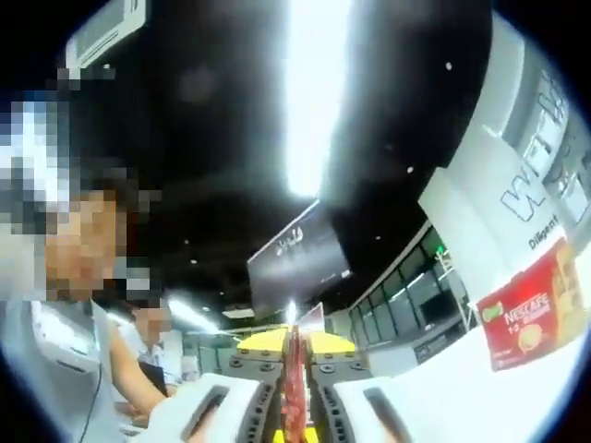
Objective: Tear open the coffee pouch, take out the coffee, and pour the coffee from the pouch into the cup
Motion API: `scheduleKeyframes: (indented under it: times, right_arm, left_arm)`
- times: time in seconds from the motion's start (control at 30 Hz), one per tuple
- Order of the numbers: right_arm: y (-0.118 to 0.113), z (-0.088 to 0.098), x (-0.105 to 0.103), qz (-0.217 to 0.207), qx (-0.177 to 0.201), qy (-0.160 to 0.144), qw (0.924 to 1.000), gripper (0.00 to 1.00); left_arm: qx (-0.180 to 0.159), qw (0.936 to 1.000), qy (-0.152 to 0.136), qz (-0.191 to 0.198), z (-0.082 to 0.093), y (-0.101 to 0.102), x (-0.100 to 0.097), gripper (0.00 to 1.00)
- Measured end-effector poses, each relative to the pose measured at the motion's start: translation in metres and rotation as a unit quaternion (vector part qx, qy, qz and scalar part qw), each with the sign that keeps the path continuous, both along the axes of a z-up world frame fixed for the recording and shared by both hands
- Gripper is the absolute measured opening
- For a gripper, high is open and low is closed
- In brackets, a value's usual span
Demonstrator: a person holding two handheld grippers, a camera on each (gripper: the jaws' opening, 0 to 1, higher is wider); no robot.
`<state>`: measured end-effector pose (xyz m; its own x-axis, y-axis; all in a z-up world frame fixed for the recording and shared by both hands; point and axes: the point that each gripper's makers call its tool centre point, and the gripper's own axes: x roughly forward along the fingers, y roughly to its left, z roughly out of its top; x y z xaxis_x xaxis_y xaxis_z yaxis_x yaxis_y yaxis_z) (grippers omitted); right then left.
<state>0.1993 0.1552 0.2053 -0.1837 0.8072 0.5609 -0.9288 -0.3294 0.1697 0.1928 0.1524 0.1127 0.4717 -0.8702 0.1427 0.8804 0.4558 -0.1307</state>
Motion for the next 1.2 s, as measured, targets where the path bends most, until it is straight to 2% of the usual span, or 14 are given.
scheduleKeyframes:
  times: [0.23, 0.3, 0.5, 0.63, 0.7, 0.83, 0.9, 0.93, 0.97, 1.03, 1.1, 1.13, 1.17, 1.2]
  right_arm:
    - [0.009, -0.011, -0.001, 0.012, -0.022, 0.005, 0.9997, 0.15]
    - [0.011, -0.015, -0.001, 0.013, -0.031, -0.001, 0.9994, 0.07]
    - [0.009, -0.013, -0.002, 0.014, -0.042, -0.006, 0.999, 0.05]
    - [0.007, -0.016, -0.01, 0.066, -0.063, 0.024, 0.9955, 0.04]
    - [0.006, -0.016, -0.014, 0.094, -0.07, 0.039, 0.9924, 0.04]
    - [0.007, -0.016, -0.016, 0.112, -0.073, 0.049, 0.9898, 0.04]
    - [0.007, -0.016, -0.019, 0.101, -0.067, 0.038, 0.9919, 0.04]
    - [0.007, -0.014, -0.015, 0.08, -0.058, 0.024, 0.9948, 0.05]
    - [0.008, -0.015, -0.003, 0.017, -0.047, -0.01, 0.9987, 0.05]
    - [0.007, -0.017, -0.001, -0.011, -0.04, -0.042, 0.9983, 0.07]
    - [0.005, -0.017, -0.001, -0.01, -0.037, -0.037, 0.9986, 0.15]
    - [0.004, -0.013, 0.001, -0.011, -0.024, -0.031, 0.9992, 0.25]
    - [0.001, -0.008, 0.005, -0.015, -0.007, -0.019, 0.9997, 0.29]
    - [-0.001, -0.008, 0.007, -0.019, -0.005, -0.017, 0.9997, 0.29]
  left_arm:
    - [-0.008, 1.0, 0.0, 0.004, 0.004, 0.003, 0.002, 0.12]
    - [-0.008, 1.0, 0.004, 0.001, 0.003, 0.003, 0.002, 0.12]
    - [-0.019, 0.9997, 0.008, -0.016, 0.003, -0.001, 0.001, 0.14]
    - [-0.004, 0.9999, -0.001, -0.011, -0.001, -0.004, 0.001, 0.17]
    - [0.017, 0.9995, -0.026, 0.003, -0.002, -0.003, 0.002, 0.17]
    - [0.027, 0.999, -0.033, 0.012, -0.001, -0.002, 0.002, 0.17]
    - [0.016, 0.9996, -0.024, -0.001, -0.001, -0.003, 0.001, 0.15]
    - [0.008, 0.9997, -0.021, -0.007, 0.0, -0.003, 0.0, 0.13]
    - [-0.005, 0.9999, 0.0, -0.015, -0.001, -0.003, 0.0, 0.13]
    - [-0.004, 0.9999, 0.0, -0.012, -0.002, -0.002, 0.001, 0.13]
    - [0.004, 1.0, 0.001, -0.003, -0.003, 0.001, 0.003, 0.12]
    - [0.004, 1.0, 0.0, -0.001, -0.003, 0.002, 0.003, 0.12]
    - [0.003, 1.0, 0.002, 0.001, -0.002, 0.004, 0.004, 0.12]
    - [0.002, 1.0, 0.008, 0.003, -0.003, 0.005, 0.006, 0.12]
